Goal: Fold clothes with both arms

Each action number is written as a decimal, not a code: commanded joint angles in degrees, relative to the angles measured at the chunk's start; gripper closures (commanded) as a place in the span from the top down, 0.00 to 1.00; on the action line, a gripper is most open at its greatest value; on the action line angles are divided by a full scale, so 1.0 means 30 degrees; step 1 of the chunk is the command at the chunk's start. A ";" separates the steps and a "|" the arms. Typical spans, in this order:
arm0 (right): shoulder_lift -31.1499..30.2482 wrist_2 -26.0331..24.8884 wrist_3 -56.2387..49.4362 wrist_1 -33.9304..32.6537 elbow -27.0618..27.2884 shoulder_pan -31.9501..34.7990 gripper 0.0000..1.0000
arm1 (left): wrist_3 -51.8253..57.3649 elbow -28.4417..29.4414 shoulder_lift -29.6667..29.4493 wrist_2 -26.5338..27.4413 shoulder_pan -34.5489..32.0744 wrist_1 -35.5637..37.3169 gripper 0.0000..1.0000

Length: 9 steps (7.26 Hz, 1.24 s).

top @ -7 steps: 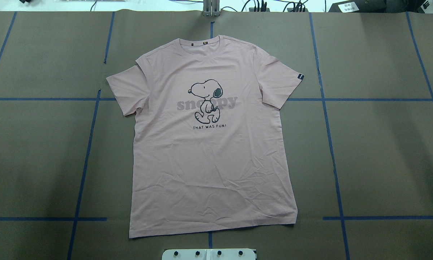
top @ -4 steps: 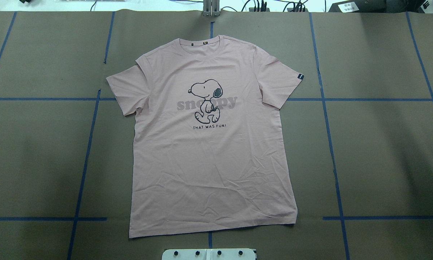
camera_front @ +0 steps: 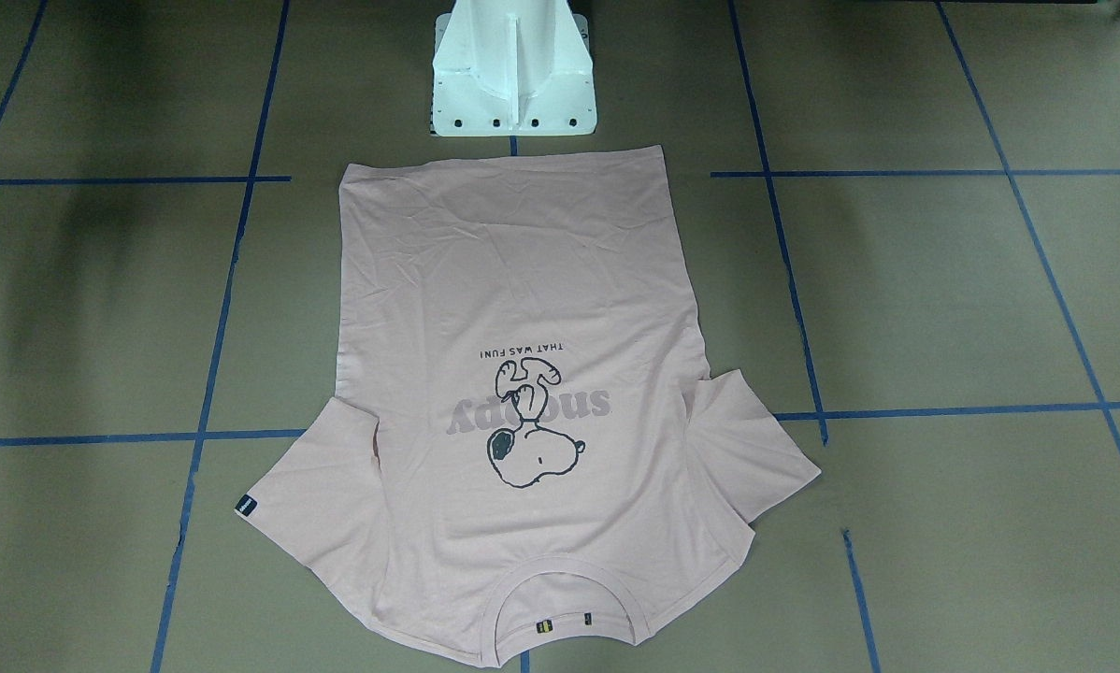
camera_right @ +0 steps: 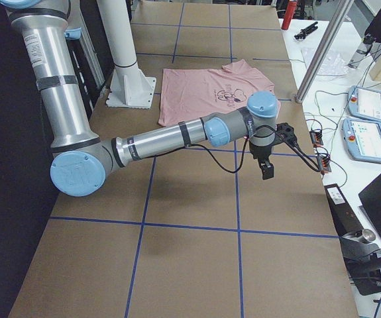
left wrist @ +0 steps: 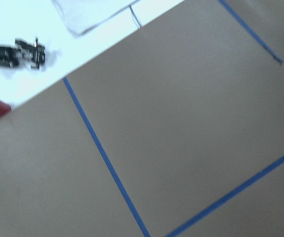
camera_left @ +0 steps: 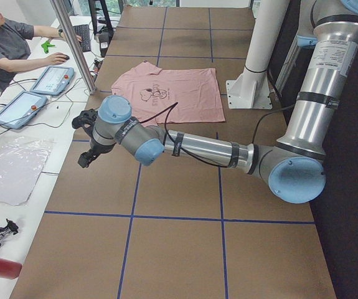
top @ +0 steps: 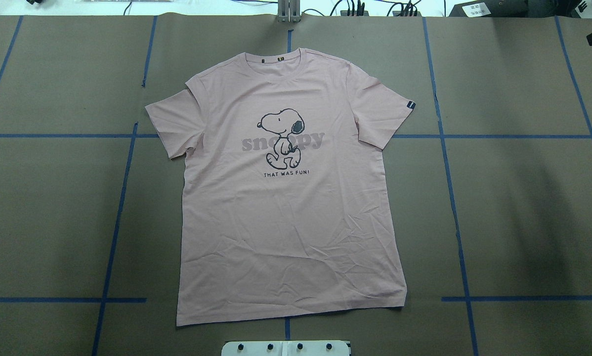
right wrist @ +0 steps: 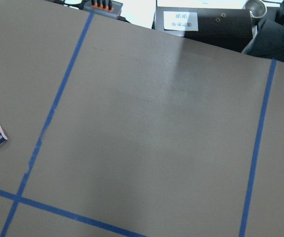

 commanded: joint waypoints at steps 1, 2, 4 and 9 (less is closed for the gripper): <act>0.1504 0.0035 0.2770 0.0960 -0.0272 -0.1663 0.99 | -0.2774 0.0160 -0.1068 -0.0020 0.1310 -0.1239 1.00; 0.1888 -0.0691 0.5837 0.2823 -0.0825 -0.2978 0.99 | -0.3799 0.0244 -0.1100 -0.0020 0.1668 -0.2259 1.00; 0.2359 -0.4134 1.0713 0.8001 -0.3277 -0.5965 0.99 | -0.4774 0.0215 -0.1158 0.0038 0.2957 -0.2503 1.00; 0.4001 -0.9980 1.5236 0.9082 -0.6132 -1.1130 0.79 | -0.5301 -0.0369 -0.1159 0.0009 0.3020 -0.2503 1.00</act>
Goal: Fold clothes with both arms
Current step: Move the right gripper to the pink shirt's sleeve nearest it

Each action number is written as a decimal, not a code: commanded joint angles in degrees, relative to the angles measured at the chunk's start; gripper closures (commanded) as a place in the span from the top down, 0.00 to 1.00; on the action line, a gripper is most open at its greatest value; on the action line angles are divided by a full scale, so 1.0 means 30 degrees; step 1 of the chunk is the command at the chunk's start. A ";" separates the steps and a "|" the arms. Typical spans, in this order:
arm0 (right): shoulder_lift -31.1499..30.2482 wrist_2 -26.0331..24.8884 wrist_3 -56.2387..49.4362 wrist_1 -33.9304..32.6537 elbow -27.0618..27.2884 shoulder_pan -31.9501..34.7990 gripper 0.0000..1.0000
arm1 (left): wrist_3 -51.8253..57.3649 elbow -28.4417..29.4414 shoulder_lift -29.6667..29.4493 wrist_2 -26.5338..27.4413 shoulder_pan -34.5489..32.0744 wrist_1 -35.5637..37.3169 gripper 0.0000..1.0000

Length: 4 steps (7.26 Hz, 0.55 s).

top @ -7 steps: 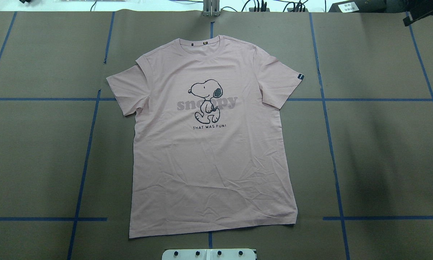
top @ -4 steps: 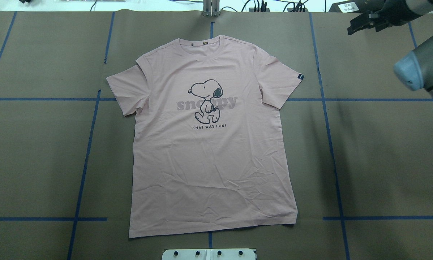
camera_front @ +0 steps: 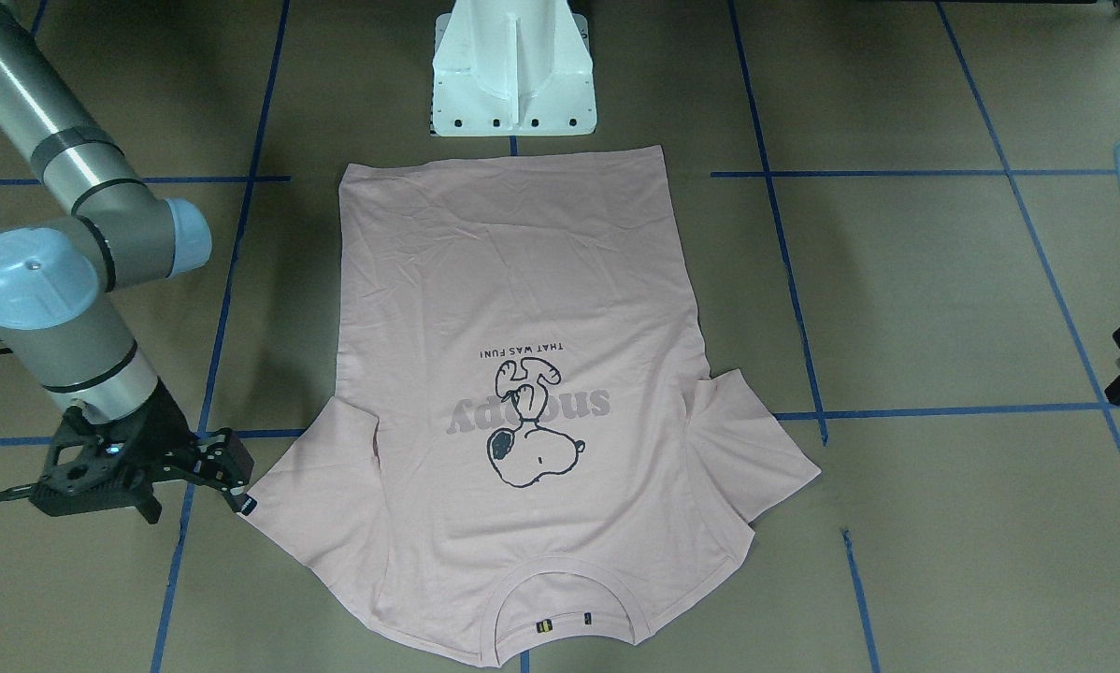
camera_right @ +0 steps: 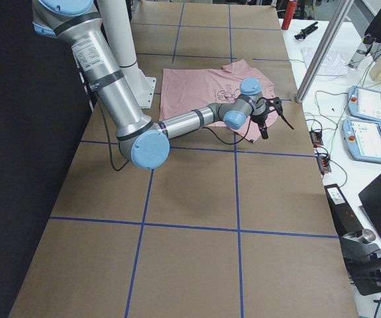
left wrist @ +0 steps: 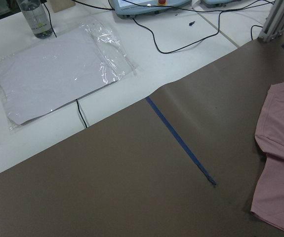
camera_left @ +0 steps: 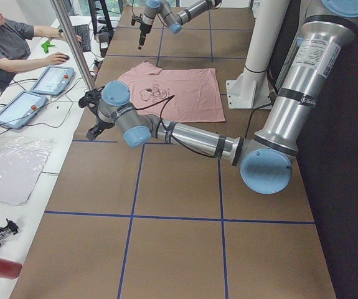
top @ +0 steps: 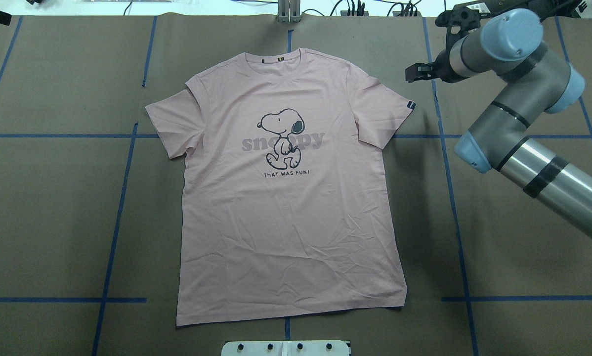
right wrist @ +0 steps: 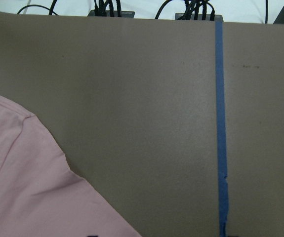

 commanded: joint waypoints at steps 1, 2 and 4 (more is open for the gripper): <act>0.0043 -0.1076 0.0932 0.0059 -0.0445 -0.1236 0.72 | -0.0272 -0.0239 0.0005 -0.0001 0.0007 0.0000 1.00; 0.0043 -0.1076 0.0933 0.0059 -0.0534 -0.1267 0.69 | -0.0301 -0.0239 0.0005 -0.0001 0.0007 0.0000 1.00; -0.0016 -0.1076 0.0962 0.0059 -0.1001 -0.1297 0.61 | -0.0301 -0.0239 0.0005 -0.0001 0.0094 0.0000 1.00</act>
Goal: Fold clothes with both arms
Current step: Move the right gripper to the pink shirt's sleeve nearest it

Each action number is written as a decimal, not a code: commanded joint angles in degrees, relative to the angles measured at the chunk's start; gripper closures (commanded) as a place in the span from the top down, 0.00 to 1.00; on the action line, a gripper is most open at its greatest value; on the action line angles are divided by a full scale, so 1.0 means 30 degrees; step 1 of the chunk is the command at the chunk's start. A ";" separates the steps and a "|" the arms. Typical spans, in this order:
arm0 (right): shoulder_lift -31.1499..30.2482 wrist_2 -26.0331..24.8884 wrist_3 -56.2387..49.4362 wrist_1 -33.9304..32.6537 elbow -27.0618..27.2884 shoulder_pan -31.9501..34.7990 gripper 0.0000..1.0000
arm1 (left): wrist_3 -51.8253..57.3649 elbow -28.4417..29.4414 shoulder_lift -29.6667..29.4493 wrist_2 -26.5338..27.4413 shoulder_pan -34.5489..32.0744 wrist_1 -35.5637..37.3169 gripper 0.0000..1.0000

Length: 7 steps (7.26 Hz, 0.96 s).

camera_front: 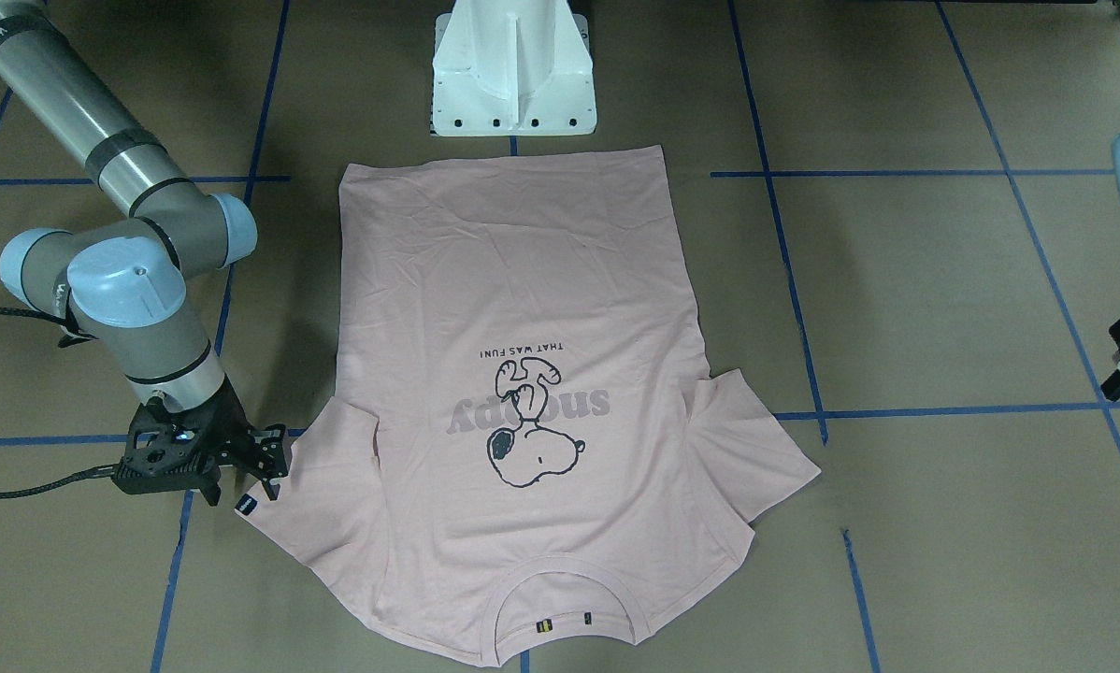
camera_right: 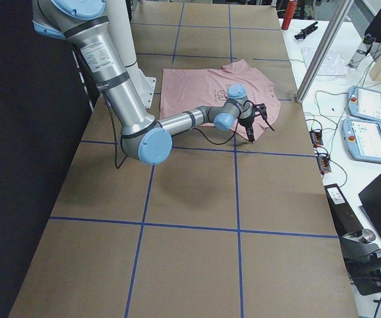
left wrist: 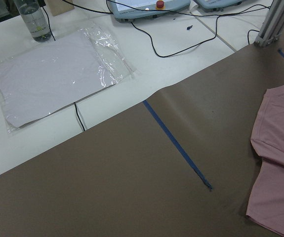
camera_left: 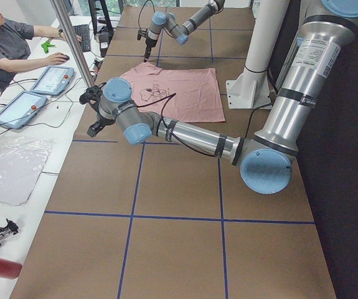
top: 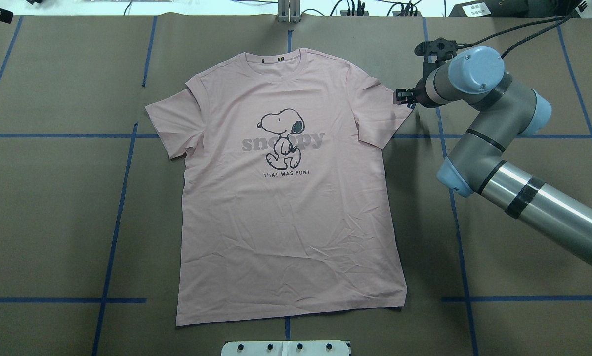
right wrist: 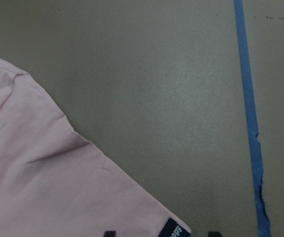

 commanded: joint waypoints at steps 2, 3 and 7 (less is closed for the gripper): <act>-0.0108 0.0013 0.0662 0.1483 -0.0904 -0.0036 0.56 | -0.0008 -0.0211 0.0000 0.0000 0.0099 0.0000 1.00; 0.0007 0.0013 0.0929 0.1873 -0.1229 -0.0036 0.55 | -0.0008 -0.0241 0.0000 0.0000 0.0099 0.0000 1.00; -0.0021 0.0013 0.0932 0.1906 -0.1349 -0.0065 0.50 | -0.0037 -0.0271 0.0000 0.0000 0.0099 0.0000 1.00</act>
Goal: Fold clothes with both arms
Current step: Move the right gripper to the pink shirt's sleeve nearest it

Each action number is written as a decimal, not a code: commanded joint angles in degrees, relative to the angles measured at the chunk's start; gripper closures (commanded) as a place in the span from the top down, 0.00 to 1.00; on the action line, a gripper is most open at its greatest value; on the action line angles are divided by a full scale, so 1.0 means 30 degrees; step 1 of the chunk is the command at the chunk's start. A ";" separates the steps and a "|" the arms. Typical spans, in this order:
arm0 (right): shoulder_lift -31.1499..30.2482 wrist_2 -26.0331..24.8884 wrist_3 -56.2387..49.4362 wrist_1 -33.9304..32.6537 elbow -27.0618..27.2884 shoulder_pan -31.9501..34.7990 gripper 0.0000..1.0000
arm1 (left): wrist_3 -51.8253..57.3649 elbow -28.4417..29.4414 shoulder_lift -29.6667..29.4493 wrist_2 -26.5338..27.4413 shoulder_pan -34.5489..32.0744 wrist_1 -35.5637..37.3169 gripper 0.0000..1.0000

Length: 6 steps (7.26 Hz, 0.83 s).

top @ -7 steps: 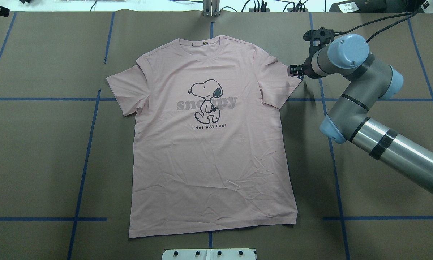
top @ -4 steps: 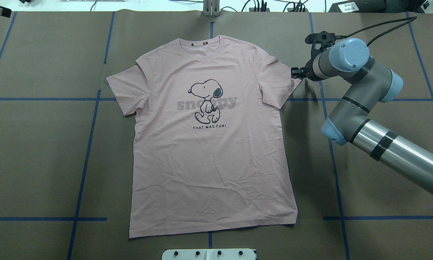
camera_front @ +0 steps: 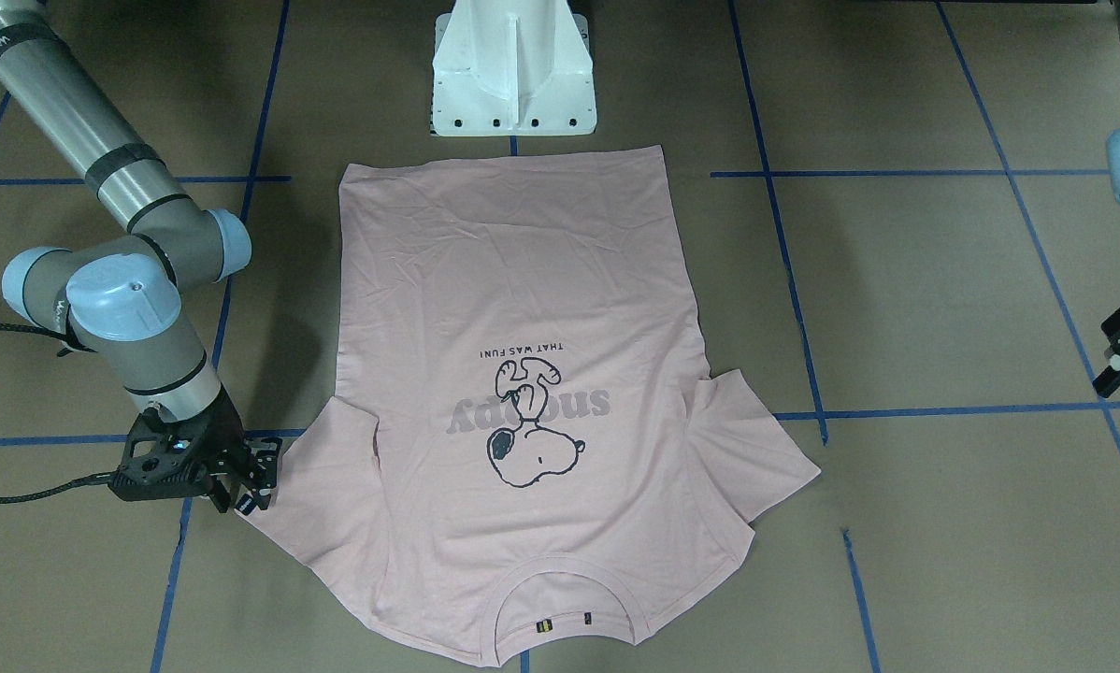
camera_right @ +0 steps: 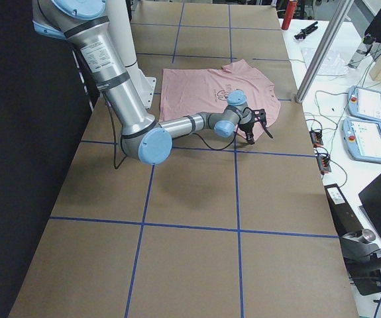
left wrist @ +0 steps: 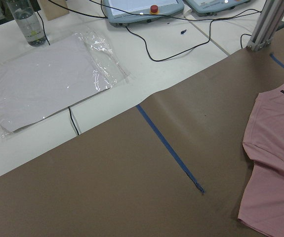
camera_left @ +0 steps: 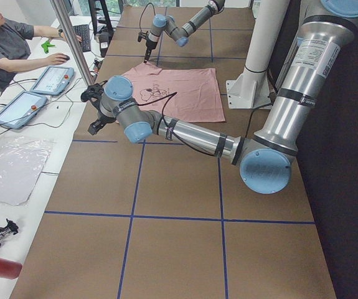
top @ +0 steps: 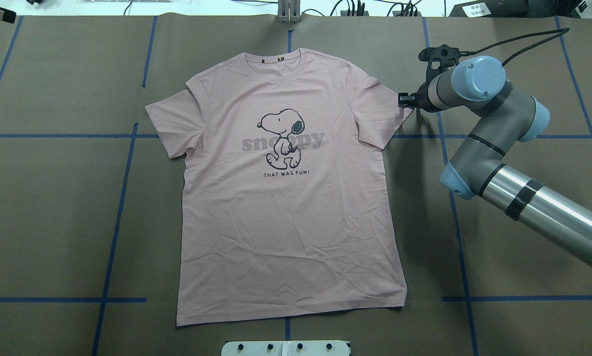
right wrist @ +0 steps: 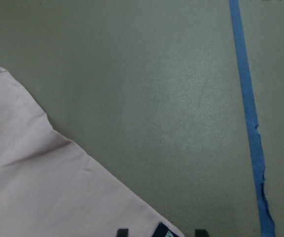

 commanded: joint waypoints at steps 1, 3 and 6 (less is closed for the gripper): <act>-0.0011 0.0000 -0.0007 -0.0006 -0.0092 -0.0006 0.48 | -0.0022 -0.0002 0.0000 0.0000 0.0000 0.0000 1.00; -0.0011 0.0000 0.0022 -0.0006 -0.0064 -0.0035 0.06 | 0.0007 -0.0032 0.0030 0.0000 0.0000 0.0000 1.00; 0.0892 0.0087 0.0022 -0.1255 0.0169 -0.0094 0.00 | 0.0008 -0.0090 0.0030 0.0000 0.0000 0.0000 1.00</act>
